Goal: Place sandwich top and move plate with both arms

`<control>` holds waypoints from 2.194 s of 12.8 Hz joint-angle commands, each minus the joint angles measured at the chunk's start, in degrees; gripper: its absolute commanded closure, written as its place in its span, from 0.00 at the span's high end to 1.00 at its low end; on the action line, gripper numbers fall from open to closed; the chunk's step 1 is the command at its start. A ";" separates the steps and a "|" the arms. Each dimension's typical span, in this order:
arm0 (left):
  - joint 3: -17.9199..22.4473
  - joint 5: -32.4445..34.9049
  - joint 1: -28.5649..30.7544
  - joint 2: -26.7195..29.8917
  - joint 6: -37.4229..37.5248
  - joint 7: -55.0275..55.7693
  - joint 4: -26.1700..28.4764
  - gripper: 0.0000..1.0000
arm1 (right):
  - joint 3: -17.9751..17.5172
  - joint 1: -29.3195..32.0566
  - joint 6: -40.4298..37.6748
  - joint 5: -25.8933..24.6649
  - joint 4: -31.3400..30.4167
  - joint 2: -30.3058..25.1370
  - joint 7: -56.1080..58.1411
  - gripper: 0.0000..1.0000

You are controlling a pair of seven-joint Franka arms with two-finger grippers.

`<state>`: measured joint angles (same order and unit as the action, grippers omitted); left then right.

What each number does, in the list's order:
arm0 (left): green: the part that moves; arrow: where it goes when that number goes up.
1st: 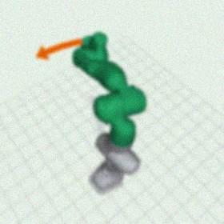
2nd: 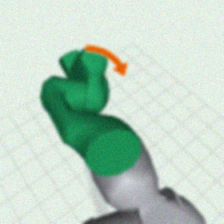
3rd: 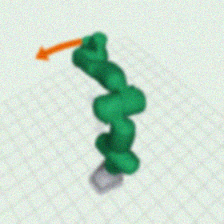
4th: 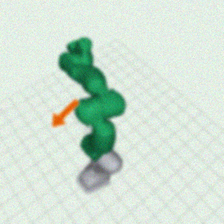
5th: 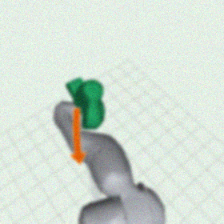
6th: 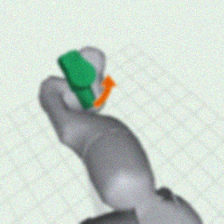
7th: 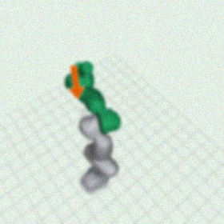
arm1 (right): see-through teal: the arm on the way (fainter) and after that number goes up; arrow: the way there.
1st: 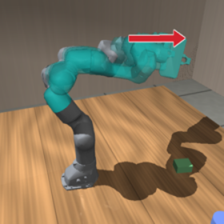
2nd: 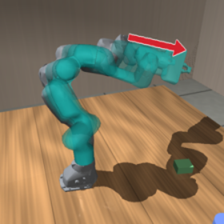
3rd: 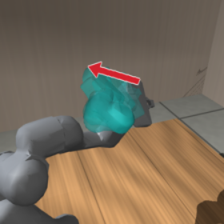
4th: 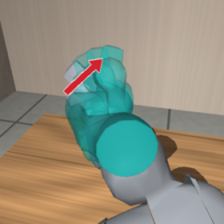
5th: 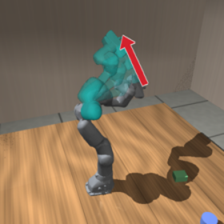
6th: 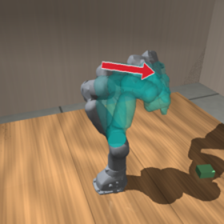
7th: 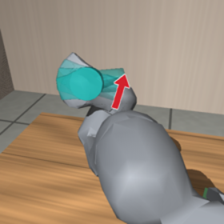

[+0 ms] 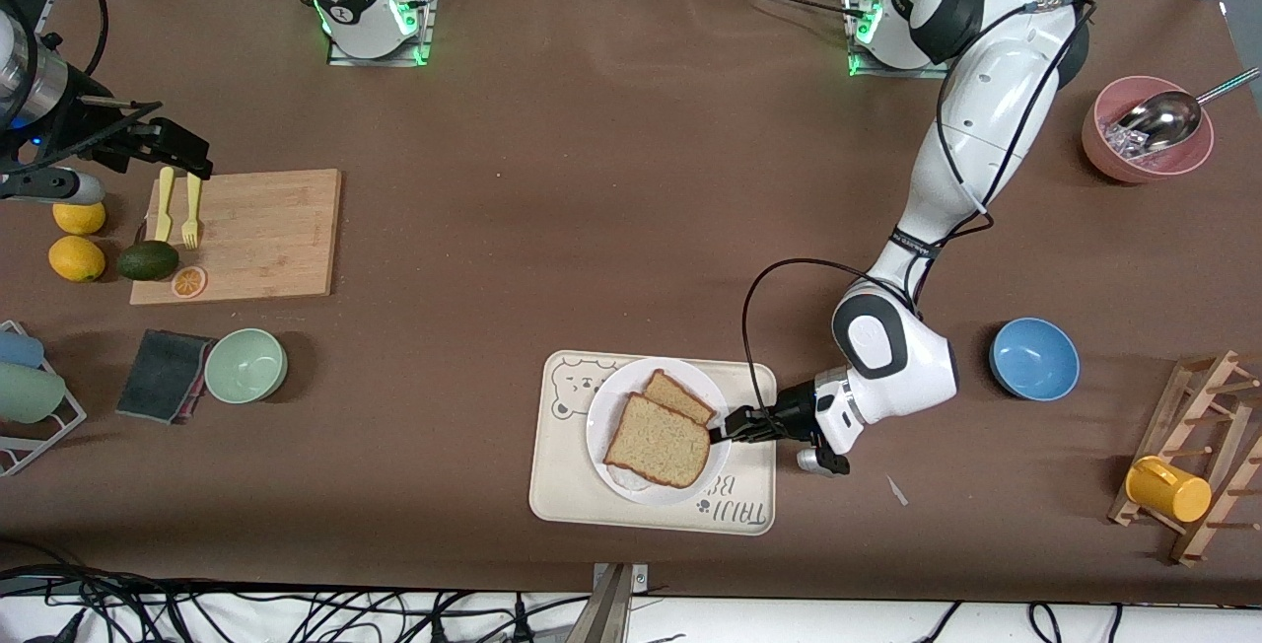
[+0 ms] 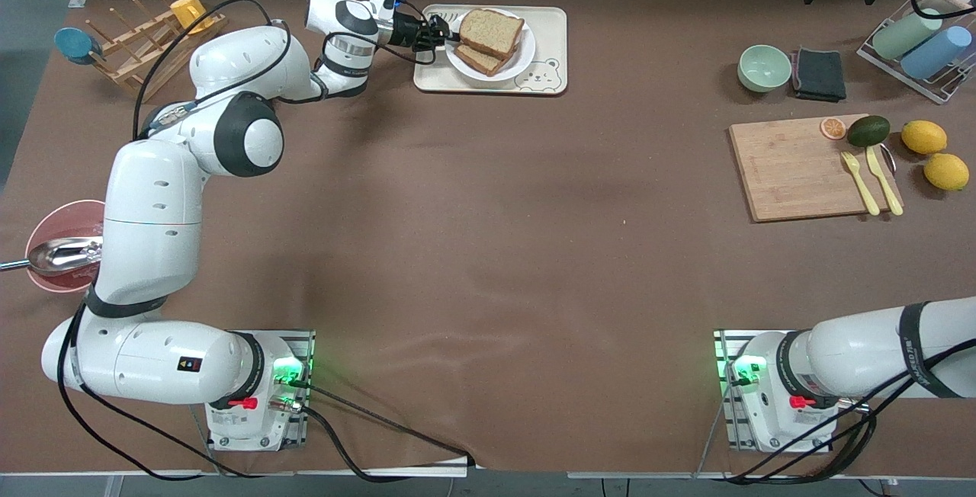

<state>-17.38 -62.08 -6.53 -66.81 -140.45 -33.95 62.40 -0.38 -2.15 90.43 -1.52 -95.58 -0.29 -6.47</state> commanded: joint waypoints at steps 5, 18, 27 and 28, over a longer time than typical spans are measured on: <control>0.68 6.24 3.45 6.25 3.59 -1.29 3.35 1.00 | -0.15 0.22 -0.69 0.29 0.39 0.03 -0.39 1.00; 1.56 47.04 11.55 21.97 30.92 0.82 3.35 1.00 | -0.15 0.22 -0.69 0.29 0.31 0.03 -0.30 1.00; 2.96 57.68 9.61 42.44 50.27 18.01 4.75 1.00 | -0.15 0.22 -0.69 0.29 0.31 0.03 -0.21 1.00; 4.19 57.59 9.09 45.77 50.63 19.52 7.28 1.00 | -0.15 0.22 -0.69 0.29 0.31 0.03 -0.21 1.00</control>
<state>-15.61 -6.40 3.92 -28.17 -90.41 -17.63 63.48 -0.37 -2.15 90.41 -1.52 -95.67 -0.23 -6.47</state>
